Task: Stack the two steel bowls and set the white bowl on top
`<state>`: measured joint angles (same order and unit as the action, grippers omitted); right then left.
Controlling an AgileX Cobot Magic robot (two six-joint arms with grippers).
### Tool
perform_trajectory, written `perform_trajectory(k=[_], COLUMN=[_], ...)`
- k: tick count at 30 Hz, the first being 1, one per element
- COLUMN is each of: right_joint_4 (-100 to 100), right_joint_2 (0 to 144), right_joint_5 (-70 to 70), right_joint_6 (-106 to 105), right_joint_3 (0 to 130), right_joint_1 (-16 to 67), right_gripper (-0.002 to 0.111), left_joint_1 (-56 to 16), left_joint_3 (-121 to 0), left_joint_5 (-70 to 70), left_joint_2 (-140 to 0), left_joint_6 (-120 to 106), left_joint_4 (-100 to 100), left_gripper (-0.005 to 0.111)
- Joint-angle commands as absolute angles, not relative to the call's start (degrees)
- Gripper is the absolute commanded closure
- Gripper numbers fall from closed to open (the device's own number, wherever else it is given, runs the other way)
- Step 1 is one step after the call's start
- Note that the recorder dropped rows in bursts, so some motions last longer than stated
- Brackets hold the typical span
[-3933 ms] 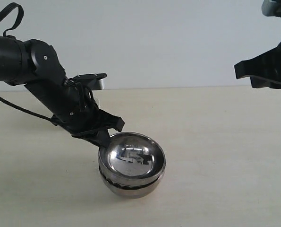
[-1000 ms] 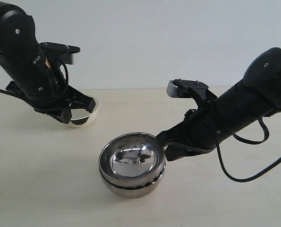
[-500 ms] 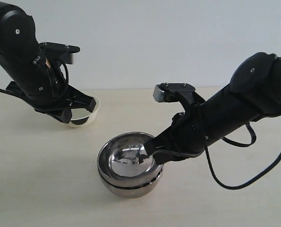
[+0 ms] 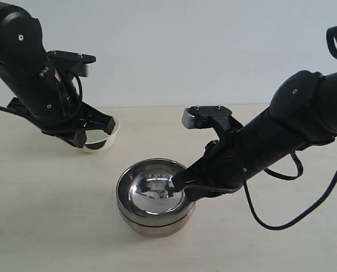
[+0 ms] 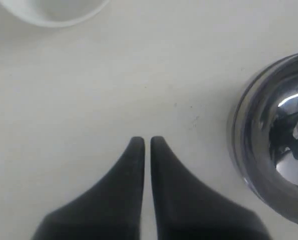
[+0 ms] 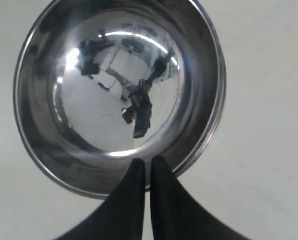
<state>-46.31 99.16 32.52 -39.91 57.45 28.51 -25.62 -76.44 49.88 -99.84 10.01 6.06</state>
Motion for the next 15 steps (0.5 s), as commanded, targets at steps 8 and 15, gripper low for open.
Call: perform_trajectory(k=[8, 15], right_joint_4=[-38.8, -32.4], right_joint_2=[91.4, 86.8], right_joint_5=[27.5, 31.8], right_joint_6=[-31.2, -27.8], right_joint_3=[57.3, 57.3], right_joint_1=[26.5, 19.9], right_gripper=[0.108, 0.108], left_joint_1=[-23.3, -15.7], left_joint_3=[-76.5, -76.5], left_joint_5=[47.8, 43.4], left_joint_2=[-99.5, -101.8], left_joint_6=[10.7, 11.4], left_joint_4=[7.0, 6.7], left_gripper=[0.103, 0.103])
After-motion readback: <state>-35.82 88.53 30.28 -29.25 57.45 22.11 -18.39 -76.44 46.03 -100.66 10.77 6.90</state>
